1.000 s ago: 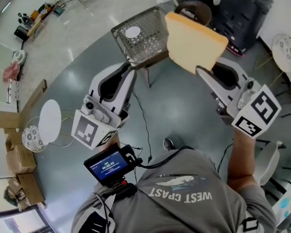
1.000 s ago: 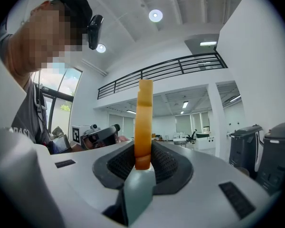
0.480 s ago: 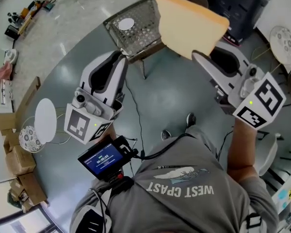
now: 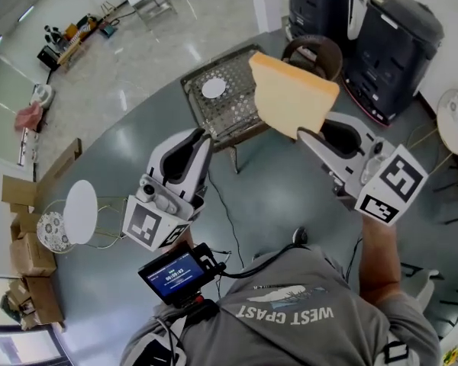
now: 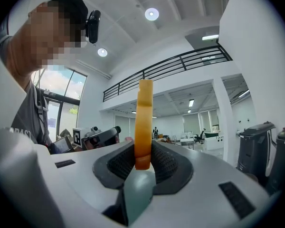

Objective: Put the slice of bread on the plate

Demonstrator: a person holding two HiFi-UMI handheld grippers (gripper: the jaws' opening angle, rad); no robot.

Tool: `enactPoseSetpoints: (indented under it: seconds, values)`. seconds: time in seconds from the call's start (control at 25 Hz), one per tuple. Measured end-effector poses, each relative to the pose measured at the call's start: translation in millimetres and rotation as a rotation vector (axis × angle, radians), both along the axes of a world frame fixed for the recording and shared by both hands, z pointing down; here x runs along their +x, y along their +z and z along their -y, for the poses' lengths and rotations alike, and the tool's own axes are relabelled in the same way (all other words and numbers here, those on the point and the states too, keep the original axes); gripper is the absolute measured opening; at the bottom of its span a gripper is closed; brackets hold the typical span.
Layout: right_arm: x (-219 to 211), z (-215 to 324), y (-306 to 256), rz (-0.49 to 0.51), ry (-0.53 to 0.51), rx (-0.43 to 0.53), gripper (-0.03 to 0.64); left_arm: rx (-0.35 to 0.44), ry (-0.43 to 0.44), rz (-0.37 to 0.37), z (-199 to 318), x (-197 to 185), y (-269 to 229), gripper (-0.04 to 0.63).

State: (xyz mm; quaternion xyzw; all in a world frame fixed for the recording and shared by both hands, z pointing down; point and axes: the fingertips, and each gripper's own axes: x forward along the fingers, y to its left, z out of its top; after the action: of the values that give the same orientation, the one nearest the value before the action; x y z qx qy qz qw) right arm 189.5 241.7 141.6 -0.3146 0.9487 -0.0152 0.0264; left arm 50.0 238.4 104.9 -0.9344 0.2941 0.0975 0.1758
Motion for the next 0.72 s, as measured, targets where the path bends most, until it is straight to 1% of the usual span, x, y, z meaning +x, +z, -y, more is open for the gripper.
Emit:
enactPoseSetpoints:
  seconds: [0.28,0.44,0.6,0.72]
  values:
    - [37,24,-12,0.003,-0.051,0.039,0.087,0.025,-0.05,-0.004,17,36,-3,0.049]
    - [30,24,-20,0.014,-0.096,0.041,0.087,0.027,-0.089,0.0,13,29,-10,0.05]
    - [34,47,-17,0.018,-0.118,0.014,0.087,0.002,-0.125,0.011,30,30,-9,0.05]
    - [19,65,-19,0.009,-0.116,0.01,0.087,-0.007,-0.132,0.015,48,10,-10,0.05]
